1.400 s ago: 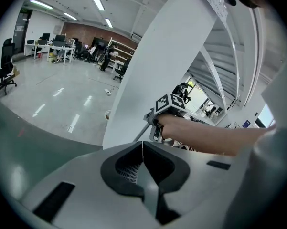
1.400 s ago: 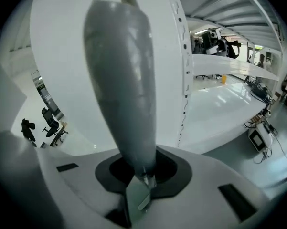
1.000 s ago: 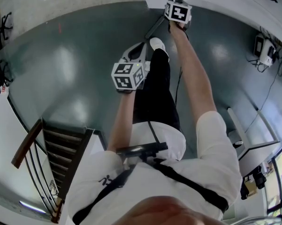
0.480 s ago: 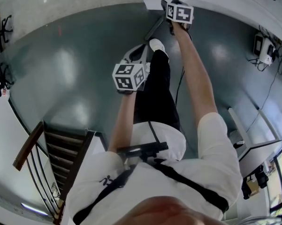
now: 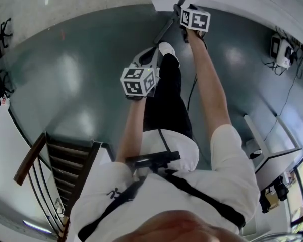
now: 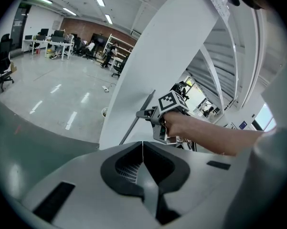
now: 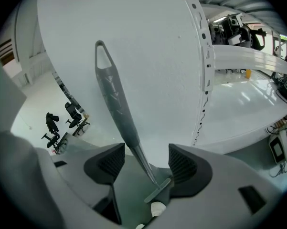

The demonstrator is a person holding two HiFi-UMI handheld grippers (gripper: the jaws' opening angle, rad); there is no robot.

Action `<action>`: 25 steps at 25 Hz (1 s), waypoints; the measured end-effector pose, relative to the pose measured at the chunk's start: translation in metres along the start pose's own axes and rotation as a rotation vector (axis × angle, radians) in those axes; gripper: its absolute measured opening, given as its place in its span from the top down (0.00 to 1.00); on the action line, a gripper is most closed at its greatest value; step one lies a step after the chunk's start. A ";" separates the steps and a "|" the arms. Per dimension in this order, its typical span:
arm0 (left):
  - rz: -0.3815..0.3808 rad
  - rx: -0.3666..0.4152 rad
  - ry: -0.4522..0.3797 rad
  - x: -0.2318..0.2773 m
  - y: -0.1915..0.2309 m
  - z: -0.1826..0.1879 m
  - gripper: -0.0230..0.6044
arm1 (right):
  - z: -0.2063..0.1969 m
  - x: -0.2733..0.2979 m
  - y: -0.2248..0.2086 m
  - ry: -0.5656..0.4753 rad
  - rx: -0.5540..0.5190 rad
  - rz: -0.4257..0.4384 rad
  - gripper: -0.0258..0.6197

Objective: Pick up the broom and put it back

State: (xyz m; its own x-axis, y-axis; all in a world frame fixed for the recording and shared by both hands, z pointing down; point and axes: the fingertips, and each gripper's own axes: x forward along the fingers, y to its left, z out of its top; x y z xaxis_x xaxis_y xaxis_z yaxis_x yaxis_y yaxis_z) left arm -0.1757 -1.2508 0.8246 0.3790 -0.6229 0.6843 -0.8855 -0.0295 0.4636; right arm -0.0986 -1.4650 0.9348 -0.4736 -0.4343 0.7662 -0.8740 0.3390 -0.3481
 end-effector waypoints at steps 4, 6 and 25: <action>-0.007 0.006 -0.014 -0.003 -0.006 0.006 0.94 | 0.000 -0.020 0.004 -0.018 -0.013 0.030 0.55; -0.014 0.014 -0.028 -0.009 -0.010 0.011 0.94 | -0.003 -0.036 0.009 -0.031 -0.009 0.049 0.55; -0.205 0.299 -0.474 -0.205 -0.123 0.142 0.94 | 0.032 -0.391 0.204 -0.600 -0.244 0.112 0.55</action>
State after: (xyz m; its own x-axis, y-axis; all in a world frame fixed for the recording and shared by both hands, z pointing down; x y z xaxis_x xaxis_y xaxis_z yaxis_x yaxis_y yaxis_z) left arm -0.1829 -1.2308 0.5475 0.4494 -0.8605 0.2399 -0.8704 -0.3615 0.3342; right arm -0.0953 -1.2524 0.5469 -0.6002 -0.7514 0.2741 -0.7998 0.5581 -0.2211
